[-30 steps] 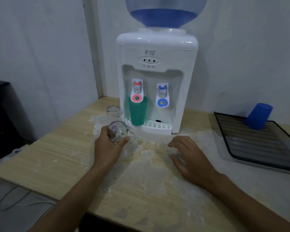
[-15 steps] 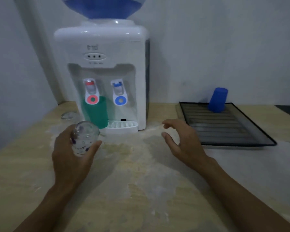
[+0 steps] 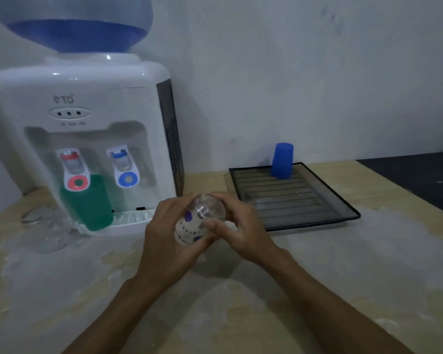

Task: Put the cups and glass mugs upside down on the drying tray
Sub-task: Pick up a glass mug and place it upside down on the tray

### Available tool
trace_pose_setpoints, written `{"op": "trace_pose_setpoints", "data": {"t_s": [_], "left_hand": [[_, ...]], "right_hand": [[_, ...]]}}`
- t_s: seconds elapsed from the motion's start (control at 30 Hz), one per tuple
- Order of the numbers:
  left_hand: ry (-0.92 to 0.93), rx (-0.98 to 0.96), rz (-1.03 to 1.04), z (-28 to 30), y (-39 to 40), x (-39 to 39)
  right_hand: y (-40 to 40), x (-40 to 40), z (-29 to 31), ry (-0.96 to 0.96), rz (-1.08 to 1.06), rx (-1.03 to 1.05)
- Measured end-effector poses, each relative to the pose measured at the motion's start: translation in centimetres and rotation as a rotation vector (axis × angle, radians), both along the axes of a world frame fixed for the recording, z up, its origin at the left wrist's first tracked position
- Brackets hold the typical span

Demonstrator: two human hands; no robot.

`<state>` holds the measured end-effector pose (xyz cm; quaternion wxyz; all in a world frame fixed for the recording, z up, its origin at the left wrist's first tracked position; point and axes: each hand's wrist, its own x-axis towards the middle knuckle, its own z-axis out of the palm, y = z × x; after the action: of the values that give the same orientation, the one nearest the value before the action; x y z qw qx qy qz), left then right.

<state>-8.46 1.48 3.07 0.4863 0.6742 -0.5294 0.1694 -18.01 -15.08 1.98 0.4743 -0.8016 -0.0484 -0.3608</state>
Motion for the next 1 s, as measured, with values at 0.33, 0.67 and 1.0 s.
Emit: {"op": "trace_pose_setpoints", "data": {"t_s": [0.33, 0.67, 1.0], "left_hand": [[0.108, 0.000, -0.209, 3.5, -8.0, -0.9], [0.270, 0.181, -0.257, 1.4, -13.5, 1.6], [1.045, -0.026, 0.189, -4.2, -18.4, 6.1]], "right_hand": [[-4.6, -1.4, 1.2, -0.019, 0.048, 0.336], [-6.4, -1.5, 1.0, -0.180, -0.450, 0.614], [-7.8, -2.0, 1.1, -0.218, -0.613, 0.722]]}}
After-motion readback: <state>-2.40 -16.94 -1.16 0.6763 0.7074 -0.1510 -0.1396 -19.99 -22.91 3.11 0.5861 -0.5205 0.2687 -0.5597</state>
